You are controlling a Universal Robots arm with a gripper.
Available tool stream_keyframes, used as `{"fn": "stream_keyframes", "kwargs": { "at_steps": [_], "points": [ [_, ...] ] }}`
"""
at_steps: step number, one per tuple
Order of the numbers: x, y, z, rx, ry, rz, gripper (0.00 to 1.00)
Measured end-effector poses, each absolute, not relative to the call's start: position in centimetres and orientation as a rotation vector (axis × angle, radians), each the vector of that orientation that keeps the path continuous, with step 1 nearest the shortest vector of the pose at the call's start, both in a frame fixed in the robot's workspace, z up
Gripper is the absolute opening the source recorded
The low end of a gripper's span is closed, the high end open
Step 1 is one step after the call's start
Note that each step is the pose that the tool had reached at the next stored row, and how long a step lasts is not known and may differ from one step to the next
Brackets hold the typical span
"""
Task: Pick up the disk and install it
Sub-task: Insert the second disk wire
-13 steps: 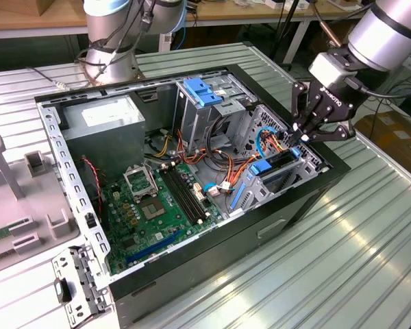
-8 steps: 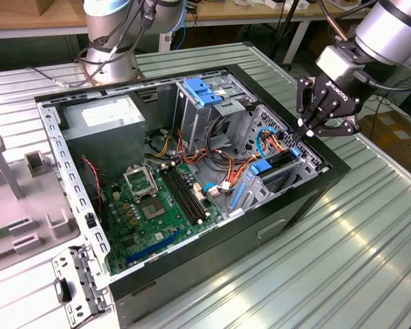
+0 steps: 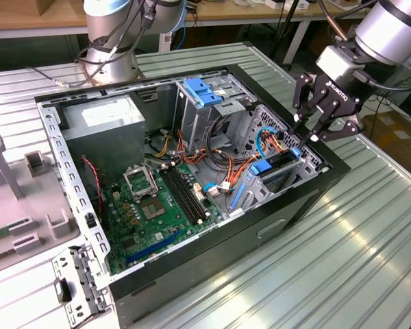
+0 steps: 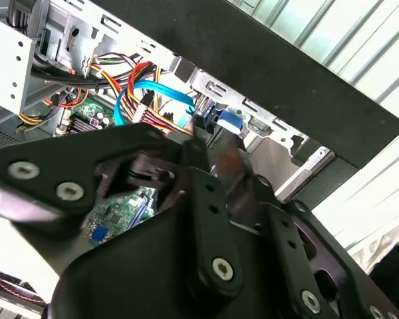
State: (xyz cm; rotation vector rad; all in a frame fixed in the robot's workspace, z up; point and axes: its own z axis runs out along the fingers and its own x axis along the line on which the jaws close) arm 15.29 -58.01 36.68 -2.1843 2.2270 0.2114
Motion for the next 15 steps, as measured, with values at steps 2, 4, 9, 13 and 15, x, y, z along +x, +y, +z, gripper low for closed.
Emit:
{"fn": "stream_keyframes", "kwargs": {
  "at_steps": [2,4,9,13,15],
  "points": [
    [15.3,-58.0,36.7,-2.184,2.227,0.211,0.42],
    [15.3,-58.0,36.7,-2.184,2.227,0.211,0.48],
    [15.3,-58.0,37.2,-2.183,2.227,0.212,0.48],
    [15.3,-58.0,38.1,-2.181,2.225,0.217,0.48],
    [15.3,-58.0,38.4,-2.181,2.223,0.218,0.48]
  ]
}}
